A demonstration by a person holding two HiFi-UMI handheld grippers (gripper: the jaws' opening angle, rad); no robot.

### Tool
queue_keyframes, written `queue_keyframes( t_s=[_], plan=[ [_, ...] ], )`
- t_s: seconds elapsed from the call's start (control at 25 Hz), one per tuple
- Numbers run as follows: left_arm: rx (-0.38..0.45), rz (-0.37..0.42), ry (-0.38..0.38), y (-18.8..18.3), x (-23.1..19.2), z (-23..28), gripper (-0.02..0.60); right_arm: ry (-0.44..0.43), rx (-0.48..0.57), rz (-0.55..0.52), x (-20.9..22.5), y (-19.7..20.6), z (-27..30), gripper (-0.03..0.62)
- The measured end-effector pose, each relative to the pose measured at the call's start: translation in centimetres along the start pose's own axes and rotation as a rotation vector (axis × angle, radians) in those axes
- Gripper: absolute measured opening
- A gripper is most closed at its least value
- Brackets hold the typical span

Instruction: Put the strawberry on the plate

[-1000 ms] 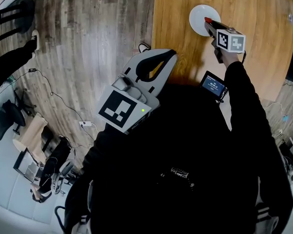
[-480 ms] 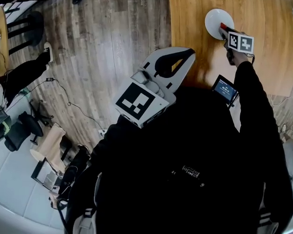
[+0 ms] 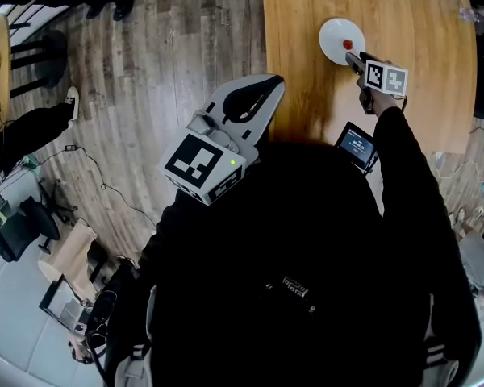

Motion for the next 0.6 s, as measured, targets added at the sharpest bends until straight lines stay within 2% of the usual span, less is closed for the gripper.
queue_keyframes(
  t_s=[0.12, 0.2, 0.32, 0.48, 0.6],
  plan=[
    [0.011, -0.016, -0.017, 0.8, 0.3, 0.7, -0.002, -0.017, 0.041, -0.021, 0.8, -0.6, -0.8, 0.187],
    [0.018, -0.018, -0.012, 1.0, 1.1, 1.9, -0.002, -0.038, 0.077, -0.025, 1.5, -0.8, -1.7, 0.127],
    [0.015, -0.002, -0.008, 0.4, 2.7, 4.1, -0.002, -0.117, 0.150, -0.011, 2.7, -1.4, -5.1, 0.020],
    [-0.008, 0.039, 0.004, 0.0, 5.5, 6.5, -0.002, -0.253, 0.288, -0.041, 2.1, -2.2, -11.7, 0.018],
    [-0.008, 0.049, 0.027, 0.2, 7.4, 8.4, -0.002, -0.298, 0.380, -0.064, 2.0, -2.2, -17.4, 0.018]
  ],
)
Point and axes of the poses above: the fingertips, and each gripper's own axes: z forward along the fingers, x to its right, y out of its underside, the point moved 8 cm from there along -z, backward along the fingers, and after that the axes turned 12 degrees about y, right-handed, at the moved point
